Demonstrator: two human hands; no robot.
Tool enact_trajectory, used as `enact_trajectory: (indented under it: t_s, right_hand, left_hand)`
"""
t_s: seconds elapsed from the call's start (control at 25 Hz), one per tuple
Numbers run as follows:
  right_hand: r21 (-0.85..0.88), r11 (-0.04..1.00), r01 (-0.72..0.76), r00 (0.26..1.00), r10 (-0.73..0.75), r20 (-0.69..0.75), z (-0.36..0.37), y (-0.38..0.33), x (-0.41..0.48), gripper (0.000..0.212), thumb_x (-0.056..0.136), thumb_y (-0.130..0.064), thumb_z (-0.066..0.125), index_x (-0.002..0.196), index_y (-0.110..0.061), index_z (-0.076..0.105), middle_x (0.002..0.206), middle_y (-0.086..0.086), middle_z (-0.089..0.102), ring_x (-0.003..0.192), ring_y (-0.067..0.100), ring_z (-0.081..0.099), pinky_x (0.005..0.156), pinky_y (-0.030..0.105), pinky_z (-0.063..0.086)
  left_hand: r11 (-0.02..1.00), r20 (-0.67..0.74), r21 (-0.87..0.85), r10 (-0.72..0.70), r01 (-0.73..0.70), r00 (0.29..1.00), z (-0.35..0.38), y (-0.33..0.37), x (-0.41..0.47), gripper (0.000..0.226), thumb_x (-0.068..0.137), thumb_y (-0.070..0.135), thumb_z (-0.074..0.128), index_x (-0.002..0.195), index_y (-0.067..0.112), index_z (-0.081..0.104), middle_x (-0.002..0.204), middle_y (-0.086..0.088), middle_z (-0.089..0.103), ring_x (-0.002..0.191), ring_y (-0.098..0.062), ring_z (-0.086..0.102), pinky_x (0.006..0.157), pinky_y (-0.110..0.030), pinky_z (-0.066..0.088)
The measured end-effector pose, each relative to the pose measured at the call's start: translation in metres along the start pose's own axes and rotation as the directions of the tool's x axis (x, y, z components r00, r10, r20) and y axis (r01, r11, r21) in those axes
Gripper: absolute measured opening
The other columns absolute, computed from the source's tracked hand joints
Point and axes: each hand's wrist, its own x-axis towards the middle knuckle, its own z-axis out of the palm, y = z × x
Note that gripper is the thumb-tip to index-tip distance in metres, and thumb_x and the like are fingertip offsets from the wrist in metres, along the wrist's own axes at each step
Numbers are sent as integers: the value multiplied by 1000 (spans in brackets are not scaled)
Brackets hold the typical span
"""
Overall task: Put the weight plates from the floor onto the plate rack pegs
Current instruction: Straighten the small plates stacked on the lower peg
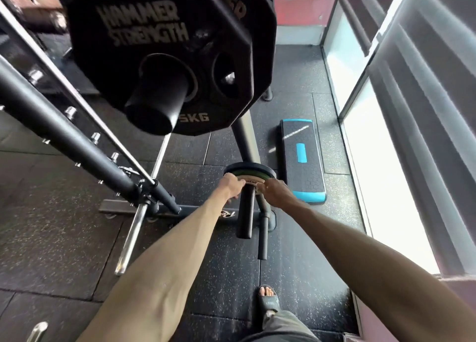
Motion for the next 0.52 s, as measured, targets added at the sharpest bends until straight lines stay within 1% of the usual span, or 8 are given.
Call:
enact_trajectory:
  t_s: [0.04,0.12,0.2,0.28,0.4,0.48,0.52]
  right_hand:
    - [-15,1000,4,999,-5,-33,-3,-7,-9,42,103,-36,45,103,-1,68,105,20,71,99,37,66,77,35,46]
    - [-18,1000,10,995,-12,-102,-11,-21,-29,33,100,-31,50,98,-4,68,100,18,72,94,35,67,73,33,46]
    - [-12,999,30,983,-31,-179,-26,-39,-58,26,97,-25,53,95,-3,68,96,18,72,92,34,68,70,31,44]
    - [-4,999,50,959,-49,-279,-49,-56,-91,23,96,-20,53,93,-4,68,98,19,71,95,34,67,71,30,43]
    - [42,998,54,887,-28,-461,-90,-75,-147,22,96,-21,53,96,-6,70,103,19,72,99,33,67,80,30,48]
    - [32,996,78,824,-46,-564,-119,-87,-177,25,96,-23,51,99,-8,70,107,20,71,102,35,66,85,34,52]
    - [20,996,89,794,-59,-606,-133,-93,-190,27,96,-23,49,100,-7,69,108,21,71,103,37,66,86,37,53]
  left_hand:
    - [997,-15,56,61,-60,998,-4,2,-9,37,100,25,51,107,-7,66,104,-25,71,96,-37,70,82,-46,58]
    - [967,-78,163,209,-194,975,-14,9,-35,34,98,22,51,100,-6,69,104,-25,71,99,-36,69,85,-42,55]
    - [920,-151,245,347,-305,926,-25,21,-73,31,98,21,48,106,-1,68,110,-21,70,104,-35,67,89,-40,53]
    - [868,-184,303,458,-393,870,-34,39,-108,29,97,23,46,110,6,66,112,-18,70,106,-34,66,89,-39,51]
    - [766,-187,347,622,-542,760,-45,81,-161,27,96,24,49,108,6,66,108,-18,70,105,-34,66,88,-40,52]
    - [720,-210,347,684,-601,698,-57,114,-193,28,94,26,51,108,7,67,109,-18,71,106,-34,66,88,-40,53]
    - [711,-224,340,697,-615,682,-63,130,-208,28,93,26,52,110,9,67,112,-17,71,108,-33,66,90,-39,53]
